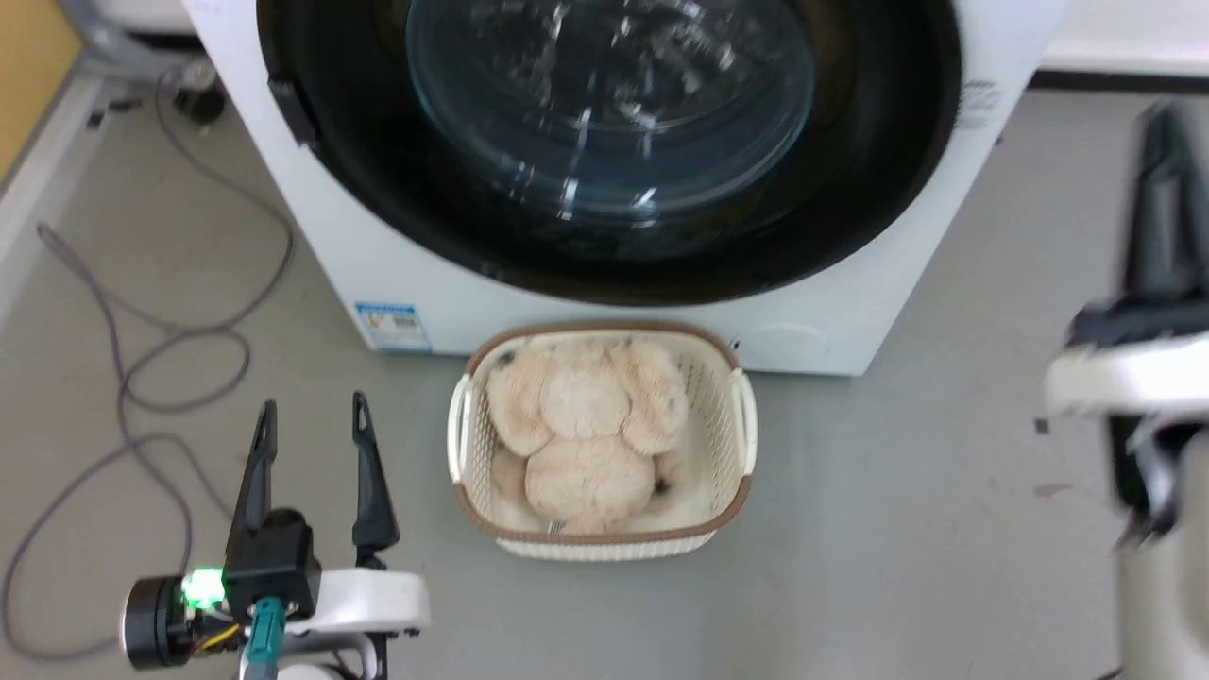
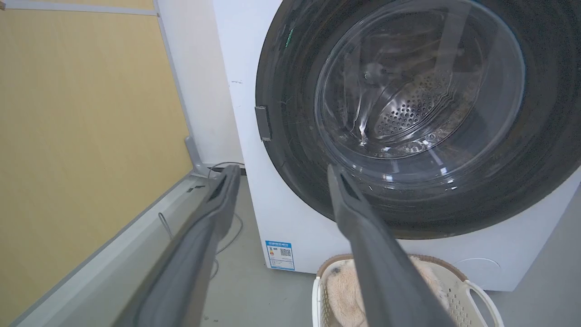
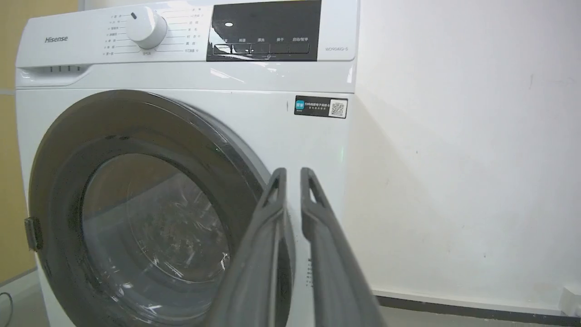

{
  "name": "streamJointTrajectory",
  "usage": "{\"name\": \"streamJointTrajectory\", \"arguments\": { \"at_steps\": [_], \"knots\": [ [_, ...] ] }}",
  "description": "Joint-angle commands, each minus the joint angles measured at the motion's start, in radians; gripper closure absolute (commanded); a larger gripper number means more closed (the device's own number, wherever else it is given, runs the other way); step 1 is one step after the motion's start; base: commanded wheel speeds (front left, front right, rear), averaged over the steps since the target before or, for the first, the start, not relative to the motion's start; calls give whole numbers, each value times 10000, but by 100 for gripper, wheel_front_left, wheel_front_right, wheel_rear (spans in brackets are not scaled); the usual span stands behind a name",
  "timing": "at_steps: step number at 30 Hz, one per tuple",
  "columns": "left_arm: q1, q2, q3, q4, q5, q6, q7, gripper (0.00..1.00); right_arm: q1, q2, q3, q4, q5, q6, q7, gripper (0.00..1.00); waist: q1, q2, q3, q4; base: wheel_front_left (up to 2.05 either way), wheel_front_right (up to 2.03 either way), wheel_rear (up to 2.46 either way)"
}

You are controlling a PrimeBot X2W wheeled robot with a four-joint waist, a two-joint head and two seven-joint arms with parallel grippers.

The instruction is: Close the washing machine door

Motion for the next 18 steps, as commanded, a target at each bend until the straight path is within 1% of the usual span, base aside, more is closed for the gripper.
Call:
{"name": "streamJointTrajectory", "arguments": {
  "at_steps": [1,4,7,11,15,18],
  "knots": [
    [141,63,43,30,52,55,-44,0,321,99,86,-101,-78,-7,-32,0,1,0,-325,-228,0,0,0],
    [372,77,67,71,35,44,-44,0,1154,386,314,-369,-191,-7,-32,0,1,0,-586,-296,0,0,0],
    [543,97,42,144,17,-31,-44,0,1962,631,241,-502,-260,-7,-32,0,1,0,-851,-263,0,0,0],
    [761,104,19,195,1,-108,-44,0,3056,767,226,-417,-140,-7,-32,0,1,0,-1185,-184,0,0,0],
    [1029,113,-13,203,-28,-214,-44,0,4057,780,398,-321,659,-7,-32,0,1,0,-1515,-116,0,0,0],
    [1168,125,-42,174,-44,-318,-44,0,4566,782,621,-437,998,-7,-32,0,1,0,-1585,-91,0,0,0]
  ]
}}
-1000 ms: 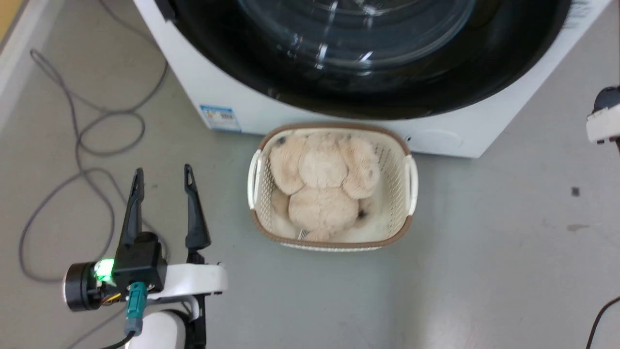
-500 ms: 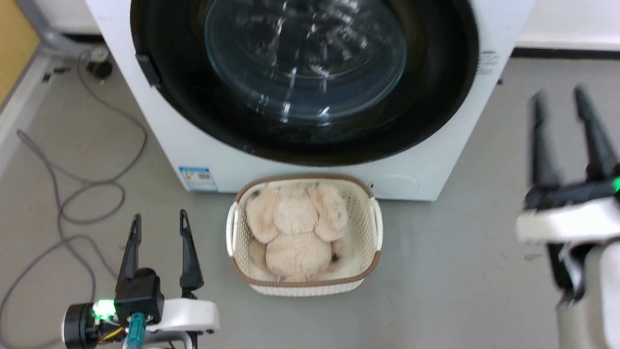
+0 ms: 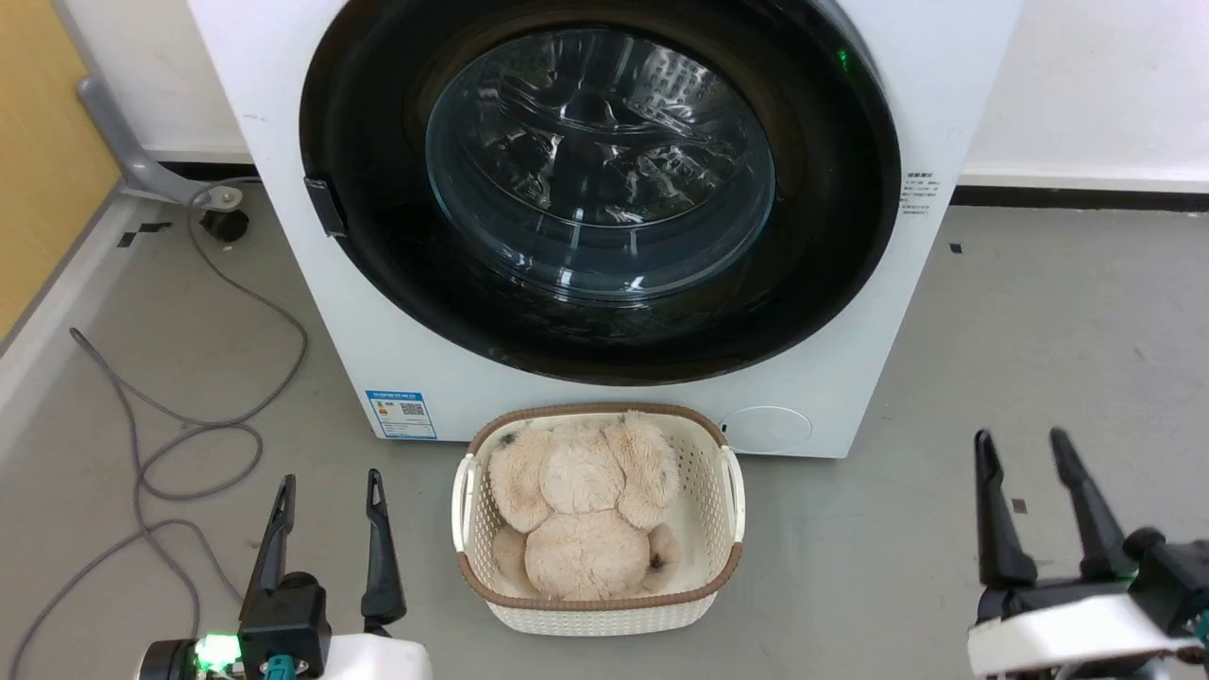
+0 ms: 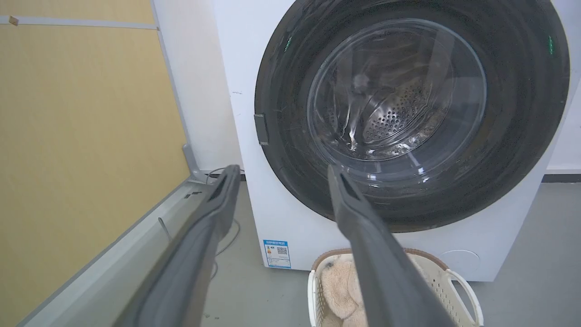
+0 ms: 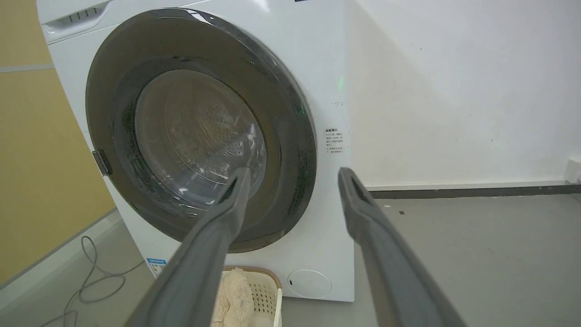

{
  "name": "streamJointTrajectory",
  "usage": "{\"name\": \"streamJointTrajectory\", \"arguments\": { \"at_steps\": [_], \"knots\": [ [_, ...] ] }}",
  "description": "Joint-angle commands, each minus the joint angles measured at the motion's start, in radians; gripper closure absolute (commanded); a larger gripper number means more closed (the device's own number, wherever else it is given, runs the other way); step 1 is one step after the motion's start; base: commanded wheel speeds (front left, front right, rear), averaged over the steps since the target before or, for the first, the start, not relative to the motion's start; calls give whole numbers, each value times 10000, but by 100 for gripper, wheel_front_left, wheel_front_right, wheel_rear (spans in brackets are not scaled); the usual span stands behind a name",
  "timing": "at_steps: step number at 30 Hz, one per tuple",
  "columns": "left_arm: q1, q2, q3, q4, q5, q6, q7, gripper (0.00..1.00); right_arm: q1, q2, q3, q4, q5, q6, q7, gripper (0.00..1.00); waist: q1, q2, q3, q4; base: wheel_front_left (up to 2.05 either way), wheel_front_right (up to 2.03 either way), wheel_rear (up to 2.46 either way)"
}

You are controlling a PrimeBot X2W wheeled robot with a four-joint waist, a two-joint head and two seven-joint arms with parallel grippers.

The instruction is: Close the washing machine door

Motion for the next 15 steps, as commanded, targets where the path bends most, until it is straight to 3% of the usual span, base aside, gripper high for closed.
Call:
{"name": "streamJointTrajectory", "arguments": {
  "at_steps": [1,4,5,15],
  "knots": [
    [99,60,-1,-4,-28,-48,-44,0,132,58,46,-73,129,-7,-32,0,1,0,-14,17,0,0,0],
    [141,61,10,43,-41,-102,-44,0,346,58,42,-168,198,-7,-32,0,1,0,-45,39,0,0,0],
    [18,4,6,29,0,-71,10,100,245,13,45,-108,192,0,4,100,1,0,-47,39,0,0,0],
    [-12,-41,48,9,12,-187,164,100,240,14,89,-137,82,0,161,100,1,0,-49,40,0,0,0]
  ]
}}
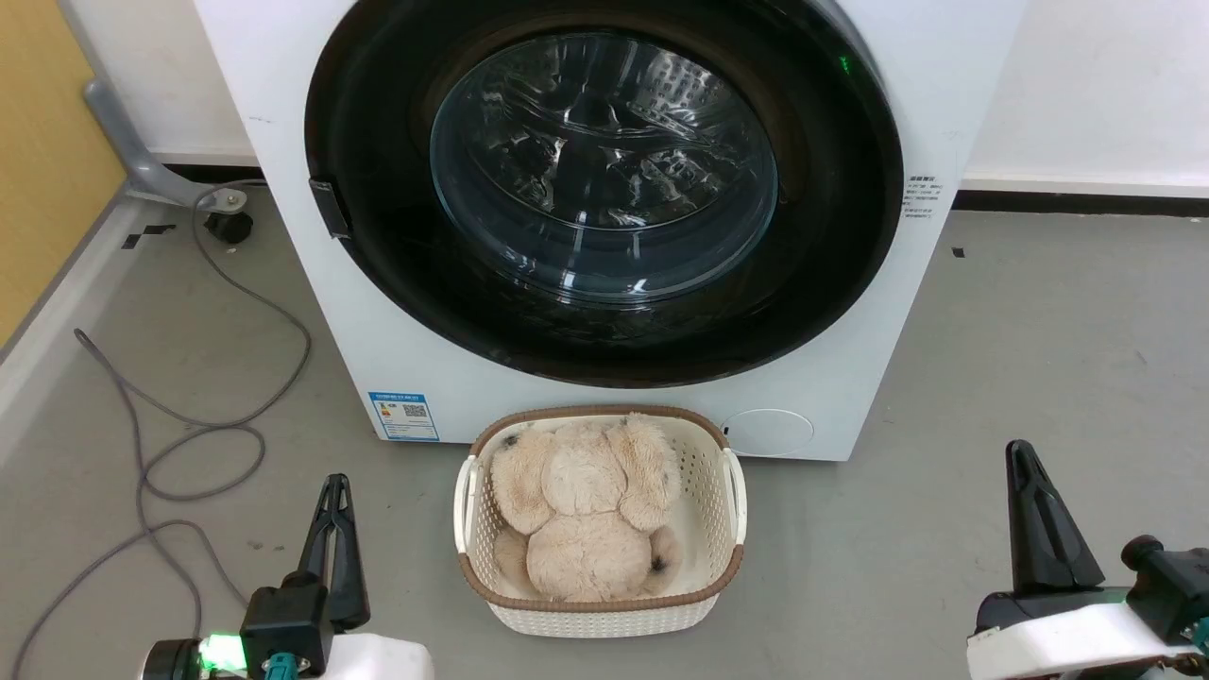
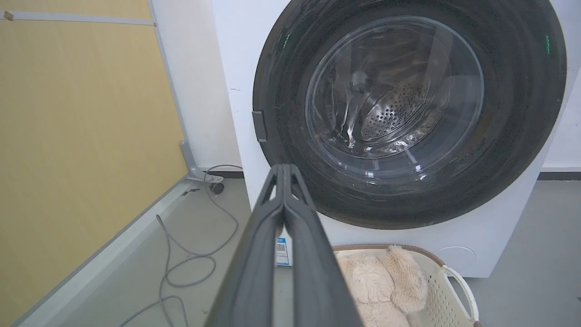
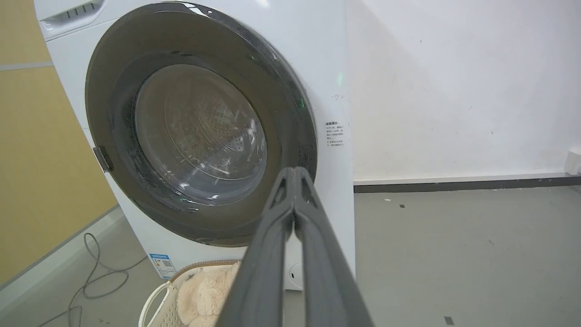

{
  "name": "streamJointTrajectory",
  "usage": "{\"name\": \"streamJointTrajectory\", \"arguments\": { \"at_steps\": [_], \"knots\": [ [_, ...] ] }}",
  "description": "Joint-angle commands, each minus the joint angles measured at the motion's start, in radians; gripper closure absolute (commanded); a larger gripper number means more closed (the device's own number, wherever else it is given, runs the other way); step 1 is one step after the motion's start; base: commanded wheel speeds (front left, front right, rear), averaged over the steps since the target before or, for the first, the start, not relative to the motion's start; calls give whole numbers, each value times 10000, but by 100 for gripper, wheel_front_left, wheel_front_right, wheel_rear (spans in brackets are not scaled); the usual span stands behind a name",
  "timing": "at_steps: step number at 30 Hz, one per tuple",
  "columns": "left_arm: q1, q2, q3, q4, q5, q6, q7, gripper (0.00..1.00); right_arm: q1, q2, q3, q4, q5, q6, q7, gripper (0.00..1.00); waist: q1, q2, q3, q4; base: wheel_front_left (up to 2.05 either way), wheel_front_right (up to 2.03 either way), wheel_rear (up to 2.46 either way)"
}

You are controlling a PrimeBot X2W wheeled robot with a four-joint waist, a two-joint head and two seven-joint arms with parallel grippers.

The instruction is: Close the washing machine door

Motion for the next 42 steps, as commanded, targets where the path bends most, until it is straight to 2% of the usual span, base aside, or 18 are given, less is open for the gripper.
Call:
{"name": "streamJointTrajectory", "arguments": {
  "at_steps": [1,42],
  "knots": [
    [-31,-7,41,-12,12,-69,70,100,-3,3,28,-36,-97,0,71,100,1,0,1,-1,0,0,0],
    [-188,-128,306,-98,79,-735,887,100,-16,19,246,-224,-731,-3,893,100,1,0,5,-8,0,0,0]
  ]
}}
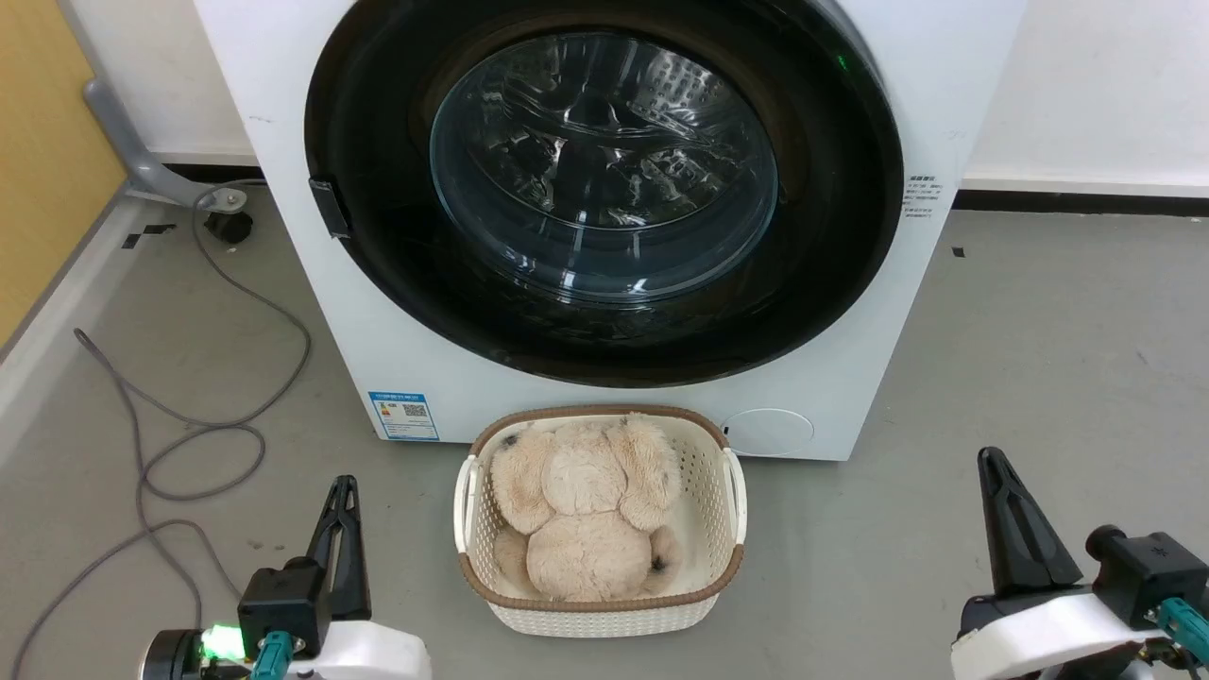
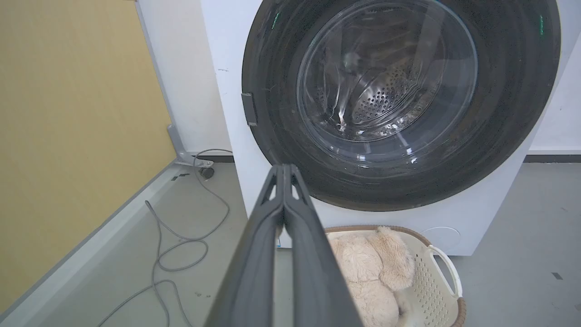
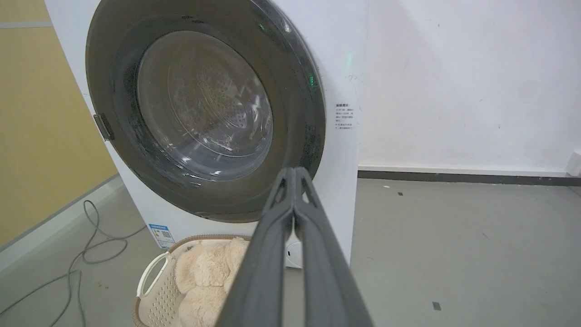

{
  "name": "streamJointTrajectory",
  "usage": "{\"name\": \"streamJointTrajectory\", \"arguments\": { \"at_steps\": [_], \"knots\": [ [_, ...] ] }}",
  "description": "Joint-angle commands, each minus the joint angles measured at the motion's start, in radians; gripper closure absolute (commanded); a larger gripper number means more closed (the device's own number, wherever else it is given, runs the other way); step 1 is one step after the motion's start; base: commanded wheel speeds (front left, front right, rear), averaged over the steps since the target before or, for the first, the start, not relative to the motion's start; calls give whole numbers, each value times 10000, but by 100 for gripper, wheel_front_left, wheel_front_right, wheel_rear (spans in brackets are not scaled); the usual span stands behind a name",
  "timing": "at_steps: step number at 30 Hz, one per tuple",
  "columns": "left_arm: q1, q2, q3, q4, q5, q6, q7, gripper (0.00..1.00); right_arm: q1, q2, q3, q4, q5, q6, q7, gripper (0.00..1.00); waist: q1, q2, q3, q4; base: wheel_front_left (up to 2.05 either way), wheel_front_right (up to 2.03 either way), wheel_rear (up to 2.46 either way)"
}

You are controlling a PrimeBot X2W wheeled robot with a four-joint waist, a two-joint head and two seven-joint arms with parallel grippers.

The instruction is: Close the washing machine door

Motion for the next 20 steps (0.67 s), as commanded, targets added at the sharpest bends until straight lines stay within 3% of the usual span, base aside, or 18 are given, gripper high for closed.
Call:
{"name": "streamJointTrajectory", "arguments": {
  "at_steps": [1,20],
  "knots": [
    [-127,-25,37,-41,65,-86,43,100,-14,19,33,-94,-110,-3,49,100,0,0,0,0,0,0,0],
    [-209,-89,176,-86,101,-435,472,100,-21,27,148,-192,-443,-4,480,100,0,0,2,-4,0,0,0]
  ]
}}
